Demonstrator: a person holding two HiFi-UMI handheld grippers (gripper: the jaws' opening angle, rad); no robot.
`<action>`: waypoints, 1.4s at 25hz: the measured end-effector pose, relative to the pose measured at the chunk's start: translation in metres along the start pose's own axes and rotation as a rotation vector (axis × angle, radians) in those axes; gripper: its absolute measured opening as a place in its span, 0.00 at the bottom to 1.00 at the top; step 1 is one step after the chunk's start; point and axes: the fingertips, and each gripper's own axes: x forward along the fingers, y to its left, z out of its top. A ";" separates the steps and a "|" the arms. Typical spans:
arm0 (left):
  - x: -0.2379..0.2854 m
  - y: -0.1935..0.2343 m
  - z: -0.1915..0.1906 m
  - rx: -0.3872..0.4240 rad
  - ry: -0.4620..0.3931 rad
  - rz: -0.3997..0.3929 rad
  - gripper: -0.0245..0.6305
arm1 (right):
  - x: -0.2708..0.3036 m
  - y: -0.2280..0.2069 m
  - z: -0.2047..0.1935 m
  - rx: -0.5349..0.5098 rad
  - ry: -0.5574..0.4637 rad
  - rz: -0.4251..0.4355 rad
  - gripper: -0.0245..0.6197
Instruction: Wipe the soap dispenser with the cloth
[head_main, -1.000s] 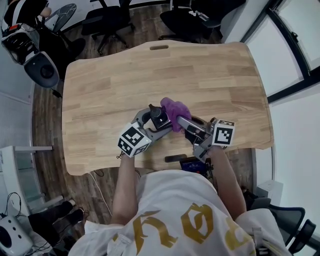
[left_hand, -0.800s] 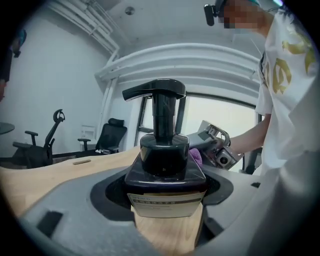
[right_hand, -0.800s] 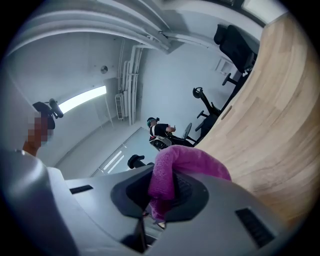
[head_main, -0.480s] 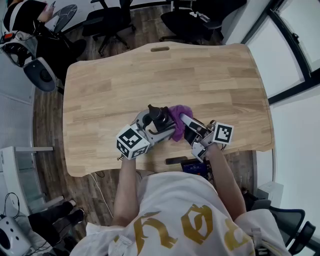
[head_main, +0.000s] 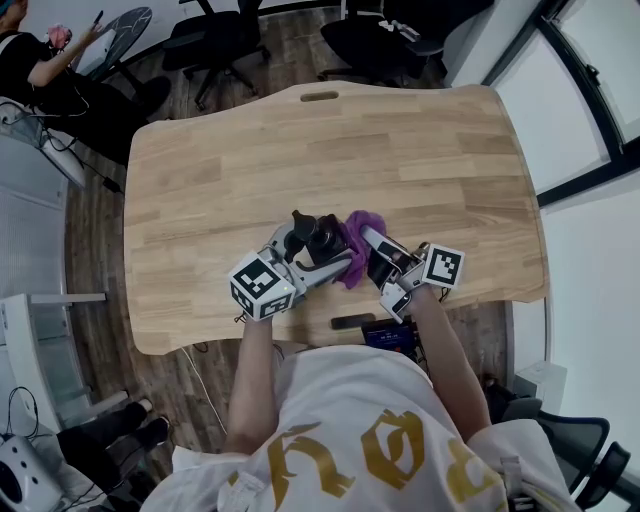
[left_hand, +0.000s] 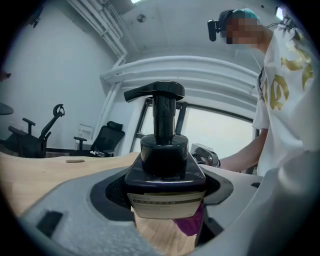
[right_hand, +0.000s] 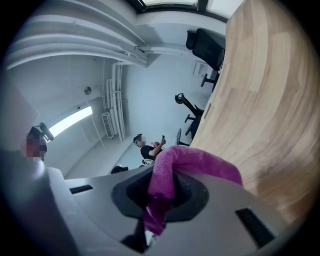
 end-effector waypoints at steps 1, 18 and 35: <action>0.000 0.001 0.000 -0.007 -0.005 0.001 0.54 | 0.001 -0.001 -0.001 0.009 -0.001 0.003 0.10; 0.014 0.057 -0.086 -0.045 0.205 0.154 0.54 | -0.017 -0.060 0.024 -0.356 0.119 -0.358 0.10; 0.044 0.097 -0.165 -0.037 0.403 0.130 0.54 | -0.014 -0.097 0.044 -0.419 0.163 -0.450 0.10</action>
